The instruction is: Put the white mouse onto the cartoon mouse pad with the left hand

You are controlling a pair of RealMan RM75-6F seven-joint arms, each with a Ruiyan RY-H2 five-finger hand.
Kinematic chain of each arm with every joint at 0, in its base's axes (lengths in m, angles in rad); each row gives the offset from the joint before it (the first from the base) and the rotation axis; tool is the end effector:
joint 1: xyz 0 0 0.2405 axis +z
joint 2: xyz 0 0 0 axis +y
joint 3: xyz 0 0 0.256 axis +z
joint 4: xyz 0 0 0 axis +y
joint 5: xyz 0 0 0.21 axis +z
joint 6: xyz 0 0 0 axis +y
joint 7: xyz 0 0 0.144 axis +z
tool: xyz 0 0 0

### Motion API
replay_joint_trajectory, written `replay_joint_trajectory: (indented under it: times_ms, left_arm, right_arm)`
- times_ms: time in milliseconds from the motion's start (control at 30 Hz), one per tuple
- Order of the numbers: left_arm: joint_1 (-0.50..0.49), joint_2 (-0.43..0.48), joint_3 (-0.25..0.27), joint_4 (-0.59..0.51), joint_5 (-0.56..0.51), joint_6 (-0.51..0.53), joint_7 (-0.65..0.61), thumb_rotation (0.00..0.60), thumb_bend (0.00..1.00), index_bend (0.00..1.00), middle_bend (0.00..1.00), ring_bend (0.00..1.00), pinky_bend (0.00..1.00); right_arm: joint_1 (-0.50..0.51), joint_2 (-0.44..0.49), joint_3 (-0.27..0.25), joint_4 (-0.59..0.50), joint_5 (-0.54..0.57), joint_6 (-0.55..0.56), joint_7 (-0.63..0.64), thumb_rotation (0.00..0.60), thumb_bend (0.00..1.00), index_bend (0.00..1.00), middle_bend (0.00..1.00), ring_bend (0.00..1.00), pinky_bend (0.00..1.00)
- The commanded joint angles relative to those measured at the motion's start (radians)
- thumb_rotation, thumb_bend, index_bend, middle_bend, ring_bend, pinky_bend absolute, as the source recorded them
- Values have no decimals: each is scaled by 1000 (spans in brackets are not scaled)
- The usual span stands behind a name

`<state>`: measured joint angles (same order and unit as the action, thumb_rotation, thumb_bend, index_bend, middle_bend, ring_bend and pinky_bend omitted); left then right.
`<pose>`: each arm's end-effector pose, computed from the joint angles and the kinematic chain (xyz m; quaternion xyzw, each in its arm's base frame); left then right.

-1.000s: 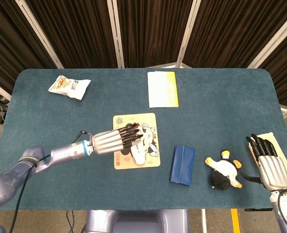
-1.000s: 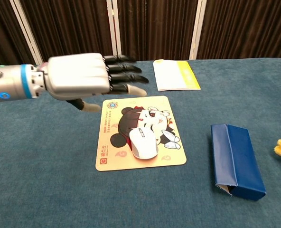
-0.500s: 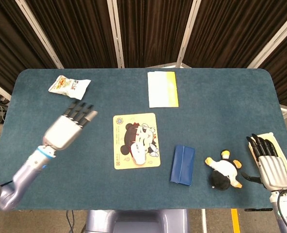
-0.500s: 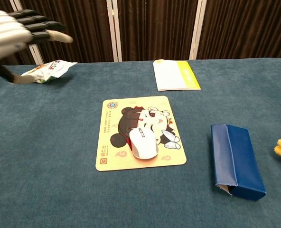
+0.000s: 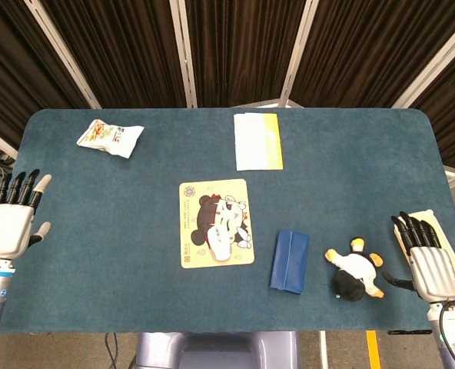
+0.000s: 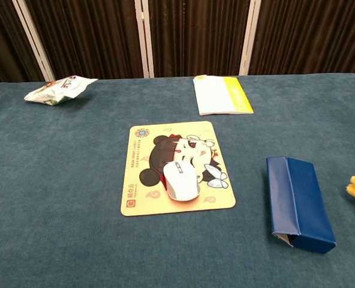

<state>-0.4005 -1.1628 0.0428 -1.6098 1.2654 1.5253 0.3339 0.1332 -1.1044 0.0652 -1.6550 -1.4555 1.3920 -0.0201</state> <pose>-0.2777 0.2563 0.1505 -0.6432 -0.2684 -0.3297 0.6369 -0.3037 -0.1979 0.1517 0.6050 -0.4084 0.3767 0.5704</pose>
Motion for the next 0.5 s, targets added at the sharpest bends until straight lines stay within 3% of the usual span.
replay_joint_trajectory:
  times_ms: [33, 167, 500]
  left_arm:
    - [66, 7, 11, -13, 15, 26, -91, 600, 270, 48, 0, 0, 0]
    - [93, 8, 31, 0, 58, 31, -50, 600, 266, 1, 0, 0, 0]
    - [136, 16, 5, -17, 76, 17, -57, 600, 220, 0, 0, 0, 0]
  right_arm:
    - [0, 0, 0, 0, 0, -1, 1, 600, 110, 0, 0, 0, 0]
    - [2, 1, 0, -1, 0, -3, 0, 600, 110, 0, 0, 0, 0]
    - [3, -1, 2, -5, 3, -5, -9, 600, 110, 0, 0, 0, 0]
